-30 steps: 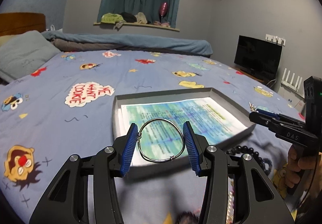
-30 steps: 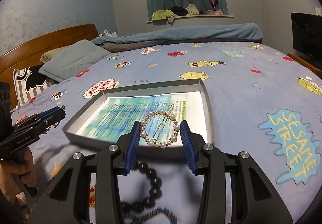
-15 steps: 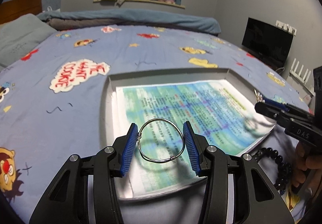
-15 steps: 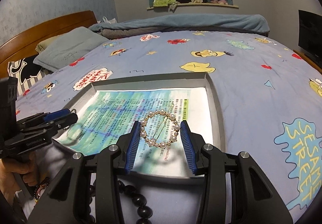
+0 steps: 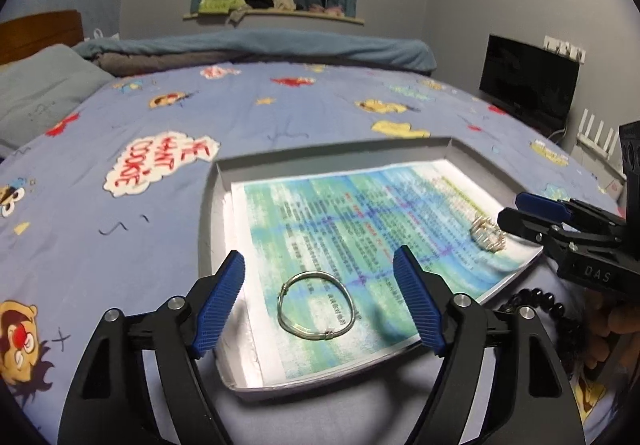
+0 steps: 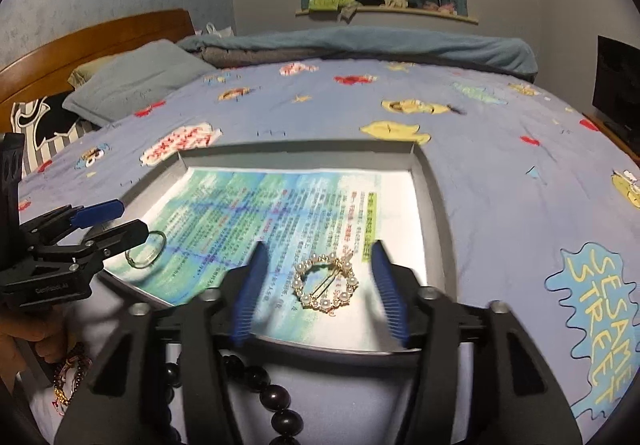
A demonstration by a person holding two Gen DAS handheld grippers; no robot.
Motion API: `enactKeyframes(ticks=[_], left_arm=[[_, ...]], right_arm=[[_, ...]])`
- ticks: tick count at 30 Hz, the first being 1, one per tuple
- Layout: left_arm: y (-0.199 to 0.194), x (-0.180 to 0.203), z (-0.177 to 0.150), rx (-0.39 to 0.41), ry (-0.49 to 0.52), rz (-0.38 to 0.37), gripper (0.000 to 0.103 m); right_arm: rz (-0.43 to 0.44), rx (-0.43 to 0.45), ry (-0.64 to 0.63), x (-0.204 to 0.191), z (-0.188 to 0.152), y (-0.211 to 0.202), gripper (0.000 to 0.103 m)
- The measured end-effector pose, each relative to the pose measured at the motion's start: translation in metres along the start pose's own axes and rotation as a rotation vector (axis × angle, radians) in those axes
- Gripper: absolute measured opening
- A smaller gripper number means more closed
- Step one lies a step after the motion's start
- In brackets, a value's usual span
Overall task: Organize jewelry
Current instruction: 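Carry both pieces into the grey box and open both tools, then grasp the blue beaded bracelet with the right tool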
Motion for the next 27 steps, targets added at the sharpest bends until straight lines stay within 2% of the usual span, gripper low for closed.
enactKeyframes(ticks=[3, 6, 9, 14, 21, 27], left_arm=[[-0.009, -0.004, 0.005, 0.033, -0.013, 0.009, 0.084], [-0.016, -0.007, 0.007, 0.045, -0.015, 0.015, 0.084], [-0.027, -0.012, 0.007, 0.061, -0.019, 0.027, 0.094], [-0.048, -0.017, 0.004, 0.087, -0.025, 0.028, 0.095], [-0.074, -0.013, -0.002, 0.111, 0.025, 0.016, 0.096], [-0.085, -0.016, -0.012, 0.096, 0.016, 0.0, 0.096]], right_arm=[[0.006, 0.03, 0.007, 0.0, 0.004, -0.009, 0.061], [0.016, 0.067, 0.014, -0.001, 0.007, -0.022, 0.07], [0.019, 0.089, 0.02, 0.0, 0.008, -0.034, 0.076], [0.027, 0.108, 0.006, -0.004, 0.003, -0.055, 0.082], [0.033, 0.115, 0.001, -0.005, -0.009, -0.08, 0.083], [0.043, 0.11, 0.028, -0.003, -0.02, -0.1, 0.083]])
Point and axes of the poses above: each gripper's, at about its wrist camera, not at the fingertips, and y roughly the way its jaws point, x to its right, z to its top, the point moved 8 cm from there along y, roughly the way its jaws point, and after that the axes turned 12 degrees about x, right-handed, at the moved point
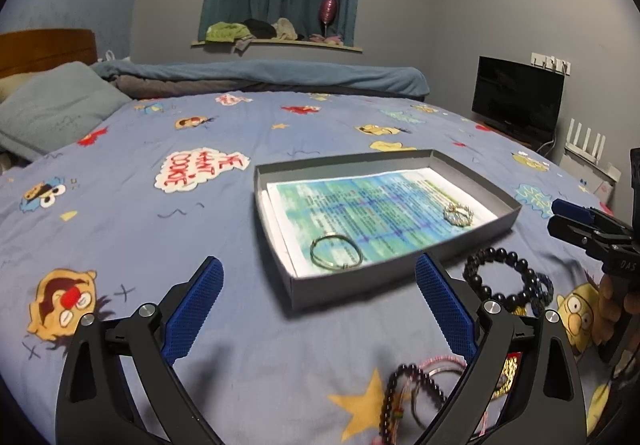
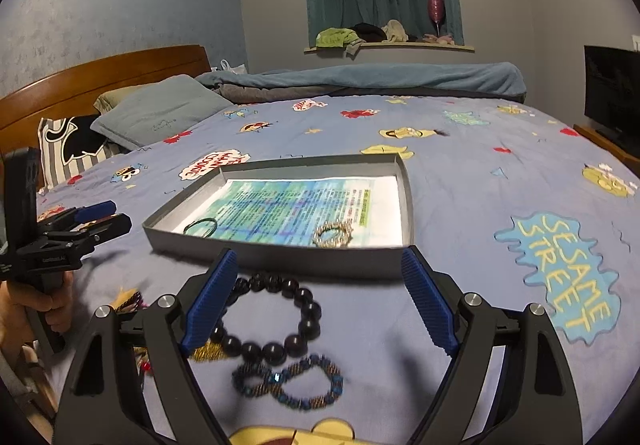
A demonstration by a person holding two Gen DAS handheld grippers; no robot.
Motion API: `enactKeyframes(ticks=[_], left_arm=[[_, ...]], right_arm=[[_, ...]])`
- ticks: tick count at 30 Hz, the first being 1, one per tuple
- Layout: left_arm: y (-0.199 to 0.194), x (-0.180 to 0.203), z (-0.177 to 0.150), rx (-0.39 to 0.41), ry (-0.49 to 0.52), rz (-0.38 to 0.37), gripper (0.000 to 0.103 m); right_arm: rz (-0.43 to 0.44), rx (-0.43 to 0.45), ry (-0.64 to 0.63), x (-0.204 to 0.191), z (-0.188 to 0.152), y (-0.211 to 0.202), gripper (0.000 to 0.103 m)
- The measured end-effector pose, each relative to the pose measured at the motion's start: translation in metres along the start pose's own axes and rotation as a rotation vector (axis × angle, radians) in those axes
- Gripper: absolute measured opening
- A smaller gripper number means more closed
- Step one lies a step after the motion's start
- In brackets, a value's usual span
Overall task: Organize jewelry
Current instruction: 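Grasp the blue beaded bracelet with the right tool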
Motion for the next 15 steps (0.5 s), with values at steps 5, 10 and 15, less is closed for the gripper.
enactKeyframes(ticks=[5, 10, 15], left_arm=[[-0.005, 0.002, -0.009, -0.015, 0.009, -0.011, 0.096], [-0.008, 0.012, -0.015, -0.025, 0.024, -0.032, 0.096], [-0.007, 0.028, -0.016, -0.024, 0.047, -0.068, 0.096]], right_arm=[[-0.003, -0.021, -0.002, -0.001, -0.011, -0.012, 0.083], [-0.003, -0.07, -0.026, -0.007, -0.029, -0.02, 0.082], [0.003, -0.123, -0.051, -0.01, -0.046, -0.02, 0.08]])
Point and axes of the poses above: each gripper's, at about its wrist camera, not at the fingertips, and y roughly the way its jaws point, x to its right, z to its top, the point moved 8 cm from there along y, roughly the way its jaws point, and after that the axes turned 12 degrees about x, right-handed, at the moved point
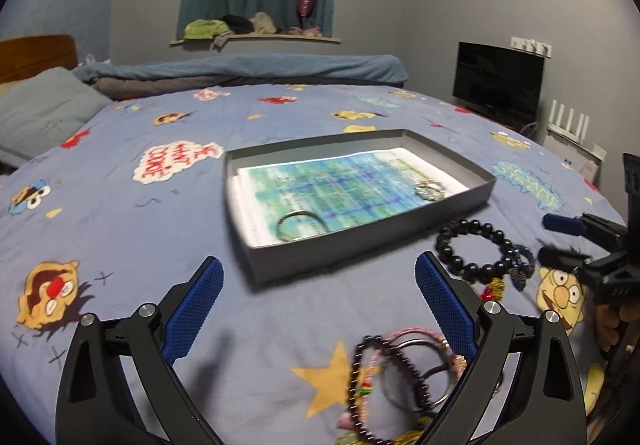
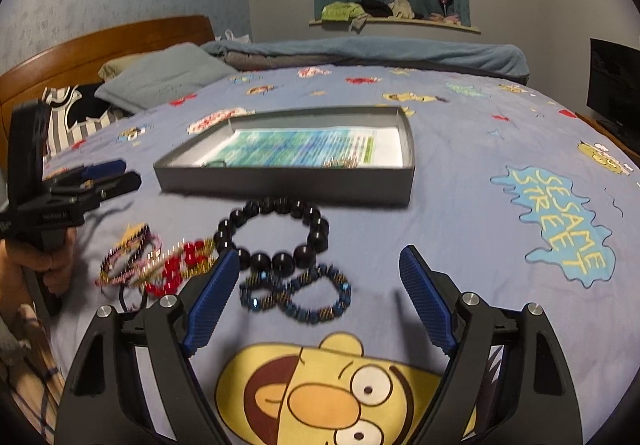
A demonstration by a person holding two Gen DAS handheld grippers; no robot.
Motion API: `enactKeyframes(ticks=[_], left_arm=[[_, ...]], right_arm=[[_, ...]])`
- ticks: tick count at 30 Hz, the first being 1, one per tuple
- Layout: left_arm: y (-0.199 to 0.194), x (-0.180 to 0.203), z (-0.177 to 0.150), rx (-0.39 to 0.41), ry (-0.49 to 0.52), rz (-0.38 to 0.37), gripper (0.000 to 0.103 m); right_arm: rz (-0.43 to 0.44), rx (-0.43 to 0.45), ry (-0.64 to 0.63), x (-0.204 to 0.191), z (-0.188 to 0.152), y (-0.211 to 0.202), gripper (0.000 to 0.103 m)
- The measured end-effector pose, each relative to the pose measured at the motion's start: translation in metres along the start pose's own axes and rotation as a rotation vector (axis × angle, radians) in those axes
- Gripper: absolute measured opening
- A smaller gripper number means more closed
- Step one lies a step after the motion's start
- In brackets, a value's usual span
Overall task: Organize jewelry
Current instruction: 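Grasp the blue beaded bracelet with the right tool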
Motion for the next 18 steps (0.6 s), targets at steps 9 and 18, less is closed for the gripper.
enactKeyframes(ticks=[9, 18], left_arm=[[0.015, 0.03, 0.002, -0.015, 0.012, -0.05, 0.096], [0.03, 0.052, -0.003, -0.069, -0.025, -0.149, 0.089]], right_arm=[[0.021, -0.097, -0.004, -0.003, -0.021, 0.017, 0.063], [0.035, -0.078, 0.013, -0.001, -0.018, 0.009, 0.013]])
Point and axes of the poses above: each gripper's, at about its wrist camera, not at the fingertips, and y roughly the way its jaws point, x to its right, z to its top, the point moved 8 cm from there along y, roughly the way its jaws point, and after that the axes turned 12 degrees about x, right-handed, at the moved point
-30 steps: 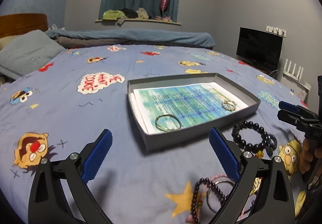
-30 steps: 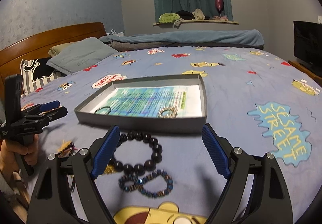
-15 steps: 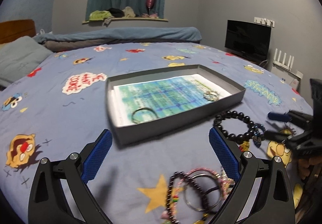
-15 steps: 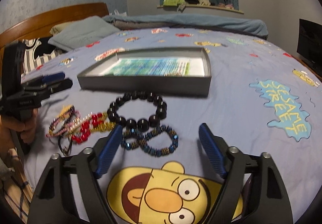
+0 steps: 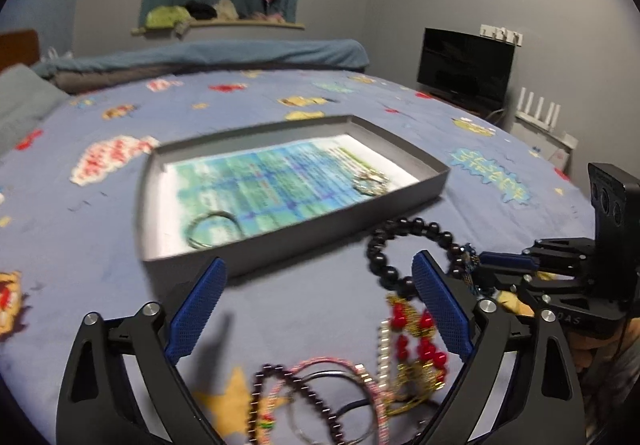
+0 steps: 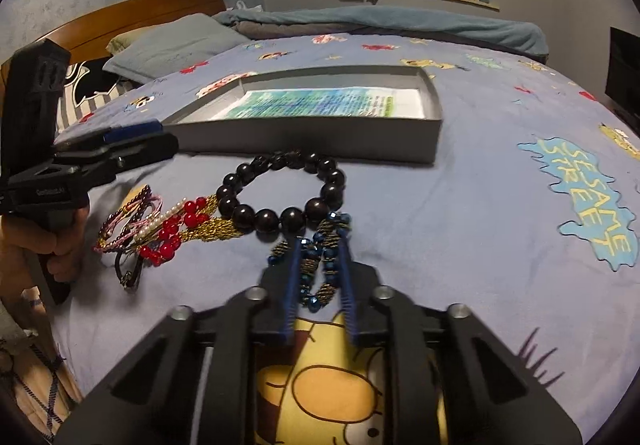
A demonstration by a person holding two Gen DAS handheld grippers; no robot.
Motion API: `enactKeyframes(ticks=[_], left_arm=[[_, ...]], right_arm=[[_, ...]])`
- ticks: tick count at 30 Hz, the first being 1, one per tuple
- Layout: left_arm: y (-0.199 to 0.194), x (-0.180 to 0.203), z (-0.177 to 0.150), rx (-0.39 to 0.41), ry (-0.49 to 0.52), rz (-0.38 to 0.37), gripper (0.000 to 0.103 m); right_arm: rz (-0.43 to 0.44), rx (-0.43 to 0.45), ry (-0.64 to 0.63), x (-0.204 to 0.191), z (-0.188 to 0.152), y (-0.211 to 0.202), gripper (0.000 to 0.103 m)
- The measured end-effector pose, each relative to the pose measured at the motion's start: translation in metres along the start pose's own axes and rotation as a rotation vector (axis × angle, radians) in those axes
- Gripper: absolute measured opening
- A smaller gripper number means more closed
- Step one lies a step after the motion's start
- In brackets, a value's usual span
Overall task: Organize jewelry
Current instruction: 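Grasp the blue beaded bracelet with the right tool, then grasp the black bead bracelet with the left tool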
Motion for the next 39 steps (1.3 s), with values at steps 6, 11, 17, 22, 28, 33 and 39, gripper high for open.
enactKeyframes(ticks=[6, 11, 17, 22, 28, 33, 39], left_arm=[[0.031, 0.021, -0.007, -0.115, -0.033, -0.068, 0.075], [0.055, 0.036, -0.016, -0.192, -0.007, -0.075, 0.065], [0.066, 0.04, -0.023, -0.228, 0.031, -0.053, 0.036], [0.06, 0.042, -0.019, -0.2, 0.039, -0.064, 0.015], [0.045, 0.051, -0.003, -0.123, 0.016, -0.119, 0.015], [0.032, 0.055, 0.014, -0.051, 0.012, -0.134, 0.015], [0.014, 0.054, 0.034, 0.037, -0.007, -0.155, 0.015]], right_arm=[[-0.035, 0.015, 0.039, 0.018, 0.003, -0.007, 0.007], [-0.039, 0.011, 0.053, 0.027, 0.001, -0.011, 0.007], [-0.032, 0.006, 0.059, 0.029, 0.0, -0.014, 0.007], [-0.026, -0.01, 0.071, 0.03, 0.0, -0.009, 0.01], [0.009, -0.043, 0.074, 0.023, -0.001, 0.002, 0.034], [-0.003, -0.042, 0.059, 0.022, -0.003, 0.004, 0.007], [0.011, 0.042, 0.053, 0.018, 0.014, -0.008, 0.007]])
Point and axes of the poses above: each gripper's, at about its wrist camera, not at the fingertips, and y roughly the way its jaws point, x to its right, z to its top, the point moved 8 cm from there along y, roughly the way its jaws point, and after that the axes turned 12 degrees about x, right-handed, at the moved point
